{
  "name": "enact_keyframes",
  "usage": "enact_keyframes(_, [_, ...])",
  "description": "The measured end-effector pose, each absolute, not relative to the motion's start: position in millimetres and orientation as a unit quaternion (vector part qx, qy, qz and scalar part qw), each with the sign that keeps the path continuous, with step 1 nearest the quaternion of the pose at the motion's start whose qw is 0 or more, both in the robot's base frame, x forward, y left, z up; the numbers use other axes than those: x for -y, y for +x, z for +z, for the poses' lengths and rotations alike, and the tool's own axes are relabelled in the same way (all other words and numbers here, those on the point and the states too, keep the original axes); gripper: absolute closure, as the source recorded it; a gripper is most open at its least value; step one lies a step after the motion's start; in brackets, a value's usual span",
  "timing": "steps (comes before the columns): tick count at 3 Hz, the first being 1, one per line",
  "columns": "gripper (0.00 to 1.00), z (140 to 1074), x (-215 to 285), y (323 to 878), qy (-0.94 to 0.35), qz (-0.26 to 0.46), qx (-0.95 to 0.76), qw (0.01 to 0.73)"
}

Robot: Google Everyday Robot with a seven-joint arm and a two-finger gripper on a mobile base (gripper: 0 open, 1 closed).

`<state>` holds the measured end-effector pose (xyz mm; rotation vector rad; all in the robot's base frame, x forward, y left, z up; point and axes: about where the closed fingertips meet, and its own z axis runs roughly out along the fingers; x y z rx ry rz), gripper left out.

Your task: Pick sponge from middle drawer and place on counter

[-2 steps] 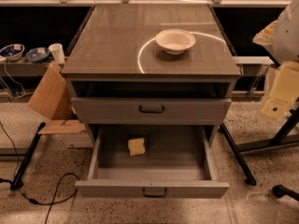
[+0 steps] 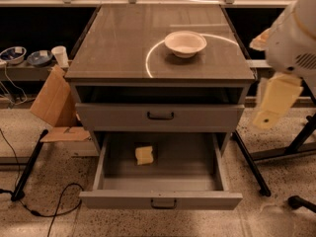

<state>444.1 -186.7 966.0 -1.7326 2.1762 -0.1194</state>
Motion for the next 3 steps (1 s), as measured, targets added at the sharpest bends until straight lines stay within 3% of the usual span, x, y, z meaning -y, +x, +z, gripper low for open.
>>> enact_keyframes(1, [0.00, 935, 140, 448, -0.635, -0.037, -0.748, 0.189])
enact_keyframes(3, [0.00, 857, 84, 459, -0.588, 0.061, -0.776, 0.222])
